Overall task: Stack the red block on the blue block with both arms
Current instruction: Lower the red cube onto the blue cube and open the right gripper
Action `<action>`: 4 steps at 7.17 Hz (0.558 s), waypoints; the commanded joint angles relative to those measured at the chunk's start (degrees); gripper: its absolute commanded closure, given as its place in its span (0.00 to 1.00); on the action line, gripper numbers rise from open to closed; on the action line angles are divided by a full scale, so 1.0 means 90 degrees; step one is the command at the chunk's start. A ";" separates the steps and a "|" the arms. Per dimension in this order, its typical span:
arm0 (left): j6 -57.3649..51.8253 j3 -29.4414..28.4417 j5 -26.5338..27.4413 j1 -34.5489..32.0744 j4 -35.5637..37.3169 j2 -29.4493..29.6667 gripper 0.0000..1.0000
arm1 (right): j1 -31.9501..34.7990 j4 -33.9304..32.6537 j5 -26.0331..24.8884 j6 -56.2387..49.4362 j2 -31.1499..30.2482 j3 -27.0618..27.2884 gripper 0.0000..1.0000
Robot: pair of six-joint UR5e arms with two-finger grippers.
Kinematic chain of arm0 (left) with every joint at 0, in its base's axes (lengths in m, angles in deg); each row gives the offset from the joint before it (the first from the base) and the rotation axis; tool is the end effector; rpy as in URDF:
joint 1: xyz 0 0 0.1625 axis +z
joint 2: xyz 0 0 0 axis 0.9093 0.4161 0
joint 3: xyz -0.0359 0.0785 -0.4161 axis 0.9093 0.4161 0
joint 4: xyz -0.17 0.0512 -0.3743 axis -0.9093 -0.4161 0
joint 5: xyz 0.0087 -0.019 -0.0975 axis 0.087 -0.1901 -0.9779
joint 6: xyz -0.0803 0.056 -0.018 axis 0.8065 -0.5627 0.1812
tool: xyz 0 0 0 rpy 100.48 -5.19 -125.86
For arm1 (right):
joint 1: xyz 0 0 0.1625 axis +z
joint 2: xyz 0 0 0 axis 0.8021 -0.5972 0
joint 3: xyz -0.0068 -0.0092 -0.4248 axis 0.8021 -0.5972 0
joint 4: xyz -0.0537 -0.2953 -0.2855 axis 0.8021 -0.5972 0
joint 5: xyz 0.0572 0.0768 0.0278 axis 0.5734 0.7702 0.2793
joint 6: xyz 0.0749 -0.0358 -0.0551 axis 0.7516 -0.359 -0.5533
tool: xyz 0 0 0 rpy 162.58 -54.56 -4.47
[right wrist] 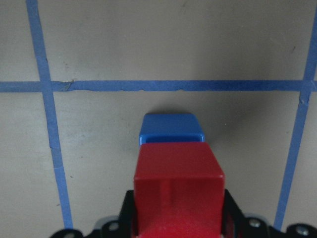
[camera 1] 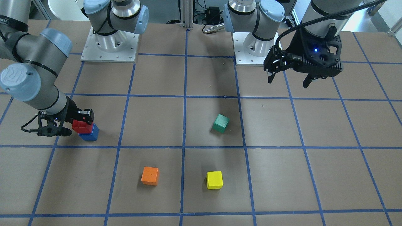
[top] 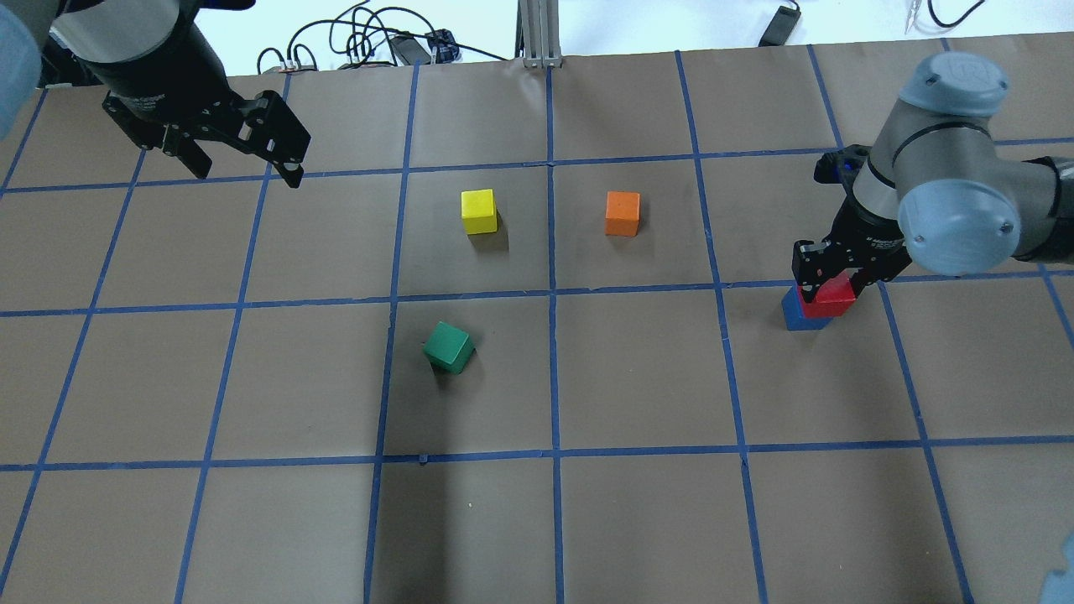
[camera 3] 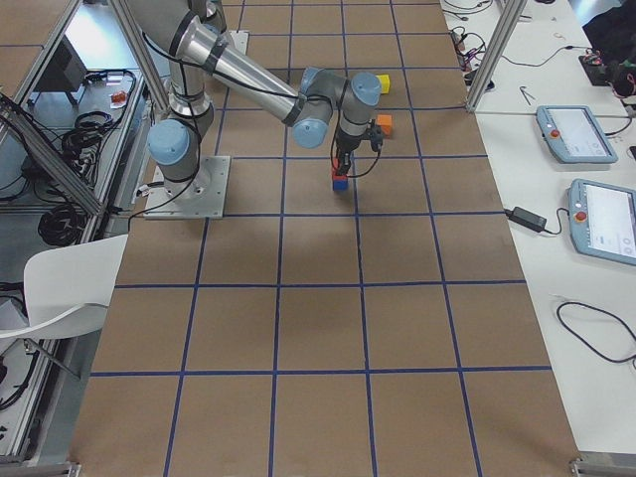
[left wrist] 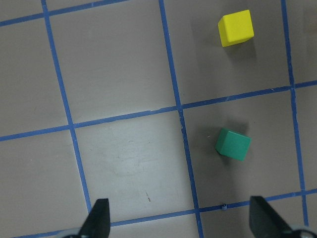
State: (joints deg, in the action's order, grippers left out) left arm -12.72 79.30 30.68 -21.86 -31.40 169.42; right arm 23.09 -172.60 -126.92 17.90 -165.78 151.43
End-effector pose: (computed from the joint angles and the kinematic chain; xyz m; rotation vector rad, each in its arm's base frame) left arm -0.1079 -0.5085 0.5179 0.2496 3.1143 -0.0501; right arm 0.0076 -0.5233 0.2529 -0.0075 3.1222 0.2572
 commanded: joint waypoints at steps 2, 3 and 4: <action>-0.0005 0.0002 -0.0002 0.0000 0.0000 0.0000 0.00 | 0.0005 -0.0013 0.0007 0.0000 0.0018 -0.0009 0.31; -0.0005 0.0002 -0.0002 0.0000 0.0000 0.0000 0.00 | -0.0004 -0.0013 0.0007 0.0010 0.0018 0.0000 0.10; -0.0005 0.0002 -0.0002 0.0000 0.0000 0.0000 0.00 | -0.0004 -0.0013 0.0007 0.0000 0.0008 -0.0009 0.01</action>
State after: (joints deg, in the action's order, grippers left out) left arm -12.77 79.31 30.66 -21.86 -31.40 169.42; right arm 23.09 -172.70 -126.85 17.94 -165.66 151.40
